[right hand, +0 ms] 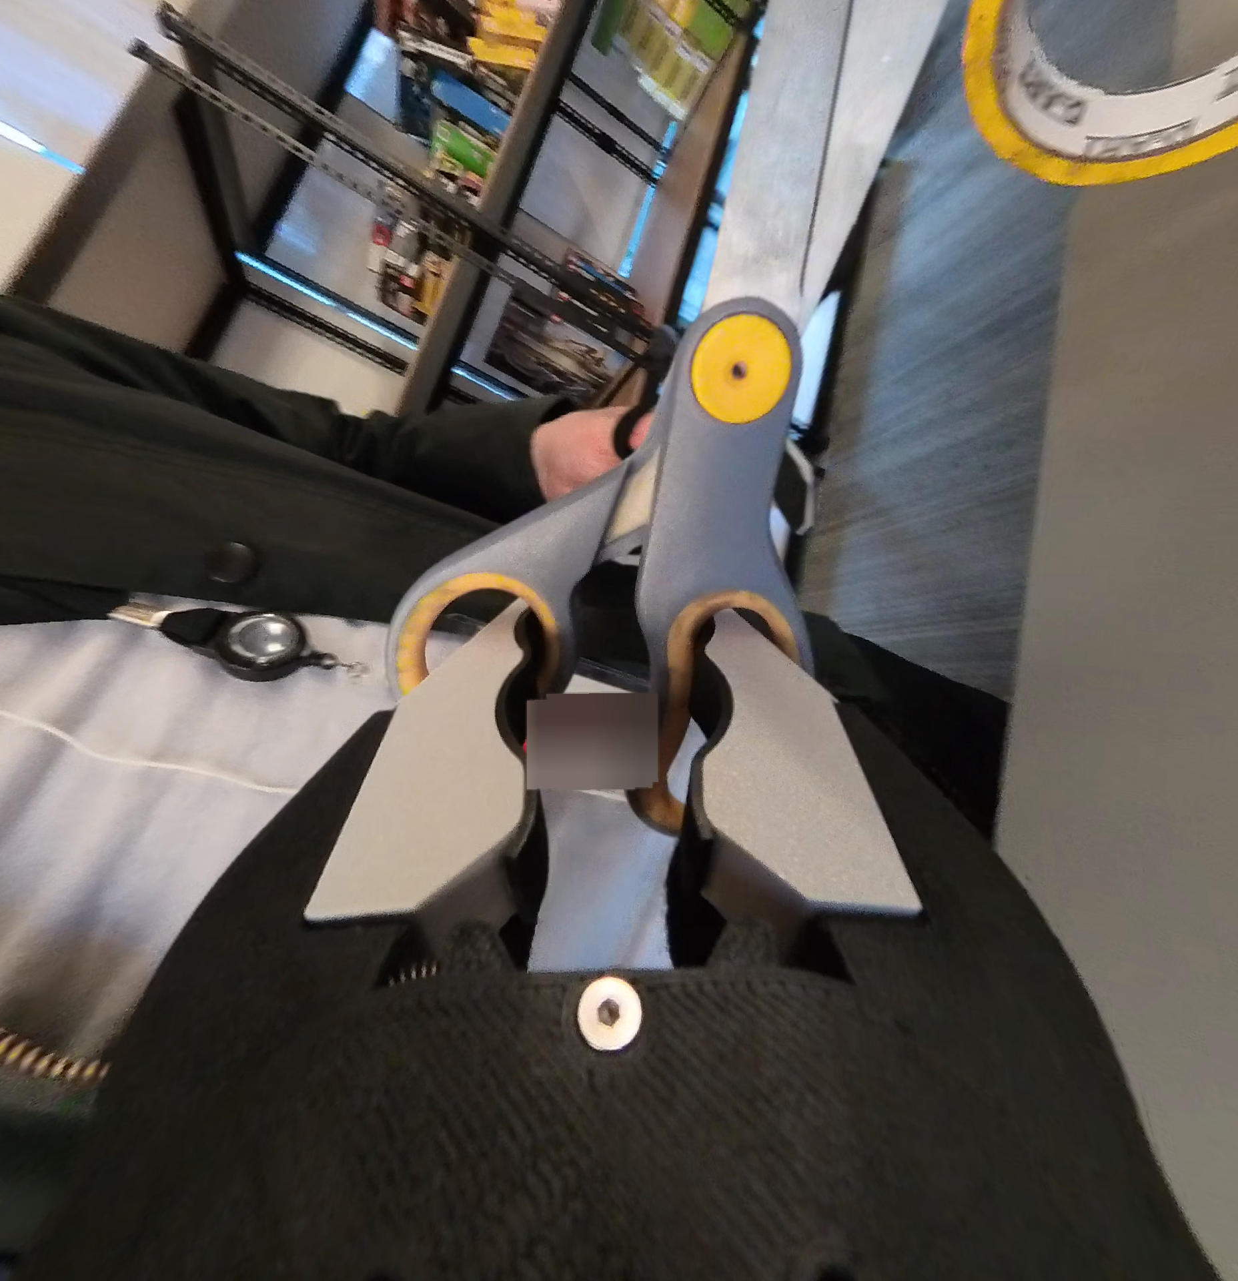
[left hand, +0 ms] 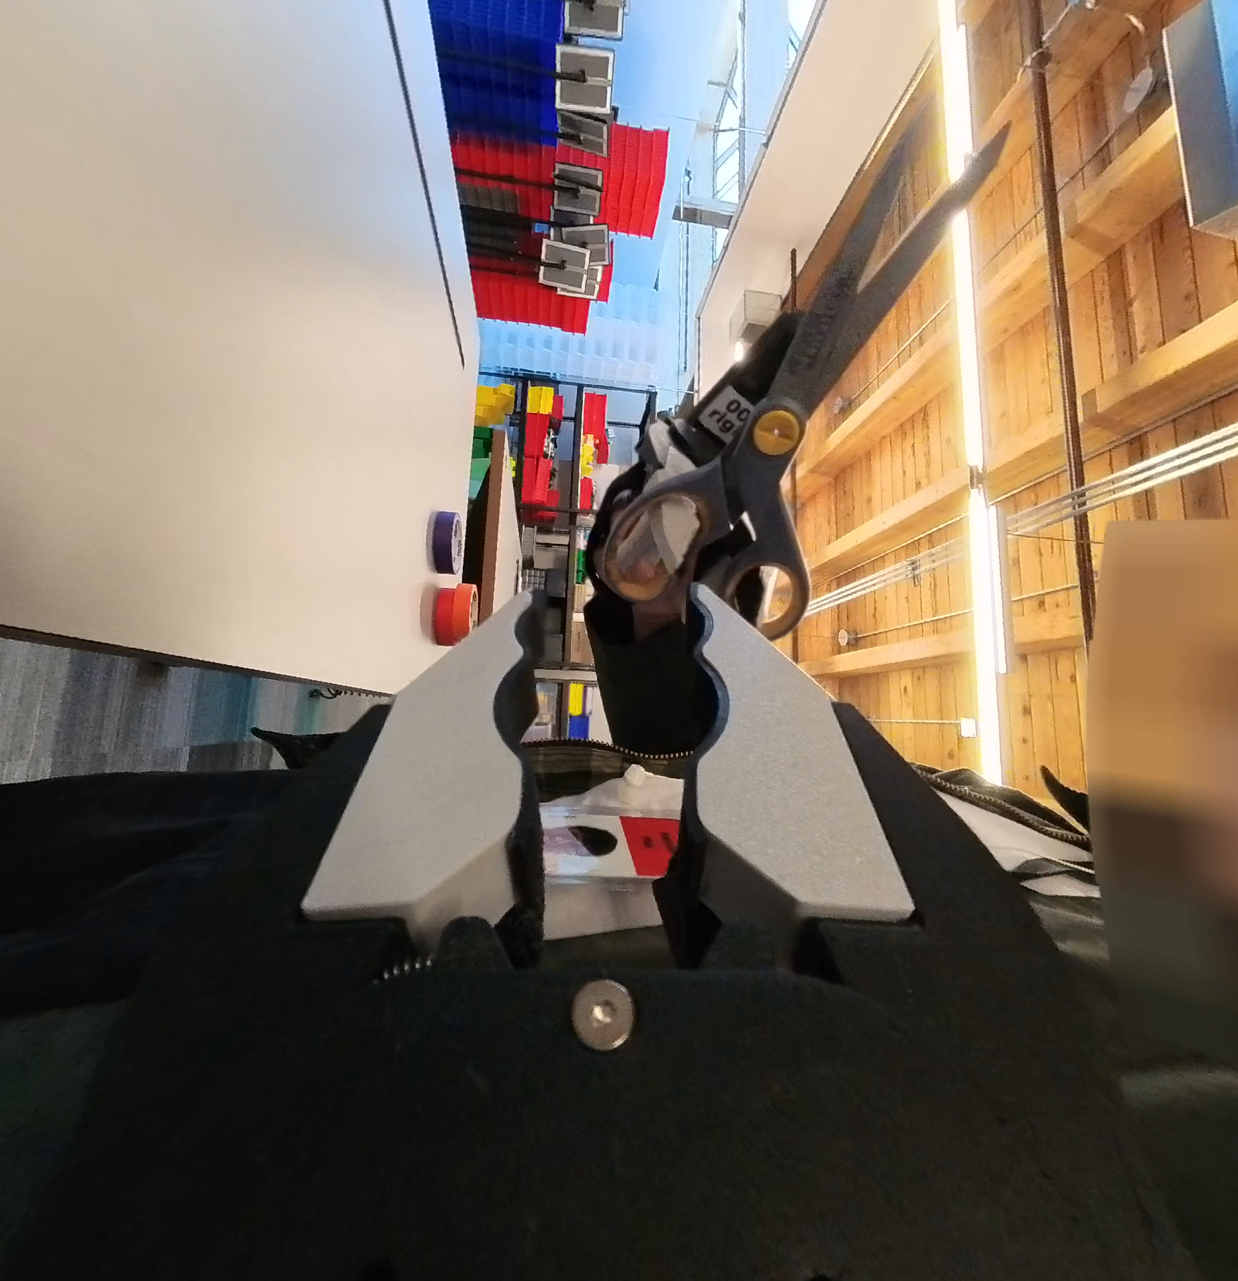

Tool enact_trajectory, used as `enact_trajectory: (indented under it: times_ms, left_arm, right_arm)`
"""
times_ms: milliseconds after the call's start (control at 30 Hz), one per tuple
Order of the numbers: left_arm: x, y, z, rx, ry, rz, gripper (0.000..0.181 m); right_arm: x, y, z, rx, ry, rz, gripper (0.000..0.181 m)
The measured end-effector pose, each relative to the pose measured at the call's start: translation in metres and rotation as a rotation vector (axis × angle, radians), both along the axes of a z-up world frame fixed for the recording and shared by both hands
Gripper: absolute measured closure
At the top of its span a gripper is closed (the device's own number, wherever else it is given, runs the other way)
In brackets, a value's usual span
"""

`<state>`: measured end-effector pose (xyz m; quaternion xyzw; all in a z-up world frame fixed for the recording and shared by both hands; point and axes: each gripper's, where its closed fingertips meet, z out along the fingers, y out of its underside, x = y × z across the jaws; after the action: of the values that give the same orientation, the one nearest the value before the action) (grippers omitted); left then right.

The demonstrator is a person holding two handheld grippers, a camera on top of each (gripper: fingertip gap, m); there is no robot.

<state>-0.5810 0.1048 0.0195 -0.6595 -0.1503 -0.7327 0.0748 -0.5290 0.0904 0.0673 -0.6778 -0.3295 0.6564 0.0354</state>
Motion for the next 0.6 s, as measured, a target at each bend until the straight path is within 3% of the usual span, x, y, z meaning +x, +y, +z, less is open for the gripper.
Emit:
enact_trajectory:
  times_ms: [100,300,500,600]
  left_arm:
    - [0.003,-0.002,0.001,-0.015,-0.03,0.0,0.144]
    - [-0.002,-0.002,-0.01,-0.027,0.022,-0.005,0.146]
    - [-0.04,0.02,-0.03,0.163,0.407,0.012,0.141]
    - [-0.067,0.04,-0.039,0.311,0.682,0.041,0.117]
  right_arm:
    - [-0.004,-0.006,0.017,-0.107,0.114,0.029,0.143]
    - [-0.002,0.002,-0.014,-0.047,-0.068,0.037,0.143]
    - [-0.002,0.016,-0.018,0.011,-0.159,0.067,0.143]
    - [-0.006,0.018,-0.017,0.029,-0.181,0.112,0.143]
